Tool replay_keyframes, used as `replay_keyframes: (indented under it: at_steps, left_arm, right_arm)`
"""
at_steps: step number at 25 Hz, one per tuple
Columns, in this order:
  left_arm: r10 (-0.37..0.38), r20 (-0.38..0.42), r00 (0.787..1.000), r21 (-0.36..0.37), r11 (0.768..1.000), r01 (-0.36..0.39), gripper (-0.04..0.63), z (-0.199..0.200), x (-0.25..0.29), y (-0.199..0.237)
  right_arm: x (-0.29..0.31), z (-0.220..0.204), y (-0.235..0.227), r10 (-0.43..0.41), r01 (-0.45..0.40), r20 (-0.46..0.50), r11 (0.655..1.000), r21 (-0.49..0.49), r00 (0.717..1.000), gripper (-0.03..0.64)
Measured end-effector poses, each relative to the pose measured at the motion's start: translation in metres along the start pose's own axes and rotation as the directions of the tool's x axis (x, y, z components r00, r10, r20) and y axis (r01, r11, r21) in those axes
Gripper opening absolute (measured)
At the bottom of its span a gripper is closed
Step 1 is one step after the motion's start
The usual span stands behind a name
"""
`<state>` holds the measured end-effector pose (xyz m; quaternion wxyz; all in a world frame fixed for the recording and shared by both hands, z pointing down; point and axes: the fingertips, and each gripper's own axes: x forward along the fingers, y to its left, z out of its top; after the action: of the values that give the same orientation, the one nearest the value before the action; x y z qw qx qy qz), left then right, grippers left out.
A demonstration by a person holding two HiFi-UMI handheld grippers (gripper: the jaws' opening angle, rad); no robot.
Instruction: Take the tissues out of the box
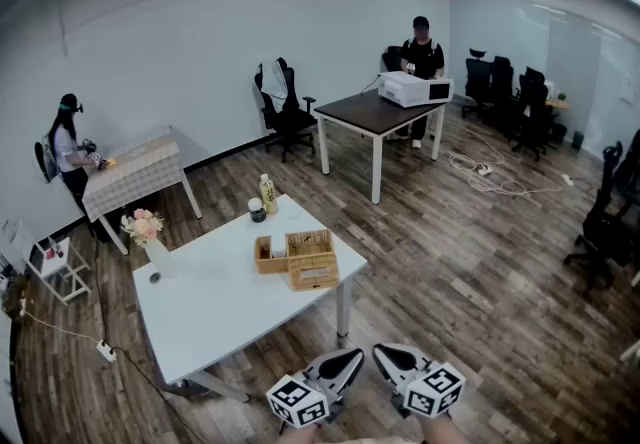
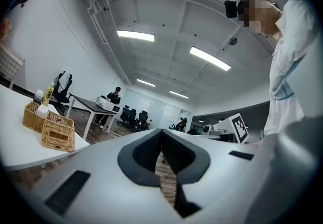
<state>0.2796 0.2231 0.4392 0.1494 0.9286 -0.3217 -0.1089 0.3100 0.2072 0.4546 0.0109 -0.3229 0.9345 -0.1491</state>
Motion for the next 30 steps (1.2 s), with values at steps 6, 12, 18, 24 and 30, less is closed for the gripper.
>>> replay_keyframes:
  at_steps: [6, 12, 18, 24, 30]
  left_arm:
    - [0.006, 0.008, 1.000, 0.000, 1.000, -0.006, 0.002, 0.010, -0.011, 0.014]
    - [0.027, 0.027, 0.999, -0.012, 1.000, -0.027, 0.002, 0.016, -0.031, 0.026]
    - [0.058, 0.049, 0.997, -0.014, 0.998, -0.057, 0.002, 0.026, -0.068, 0.049]
    - [0.124, 0.065, 0.990, -0.009, 0.992, -0.124, 0.002, 0.045, -0.130, 0.089]
    - [0.168, 0.078, 0.983, -0.001, 0.986, -0.168, 0.002, 0.054, -0.192, 0.122]
  right_arm:
    - [0.022, 0.003, 0.009, 0.012, -0.012, 0.007, 1.000, -0.001, 1.000, 0.031]
    - [0.038, -0.003, 0.024, 0.036, -0.036, -0.014, 0.999, -0.003, 0.999, 0.031]
    - [0.069, -0.002, 0.058, 0.119, -0.119, 0.019, 0.993, 0.014, 0.993, 0.035]
    - [0.125, -0.021, 0.097, 0.171, -0.170, -0.037, 0.985, 0.042, 0.985, 0.147]
    - [0.174, -0.034, 0.128, 0.154, -0.152, -0.048, 0.988, 0.036, 0.987, 0.187]
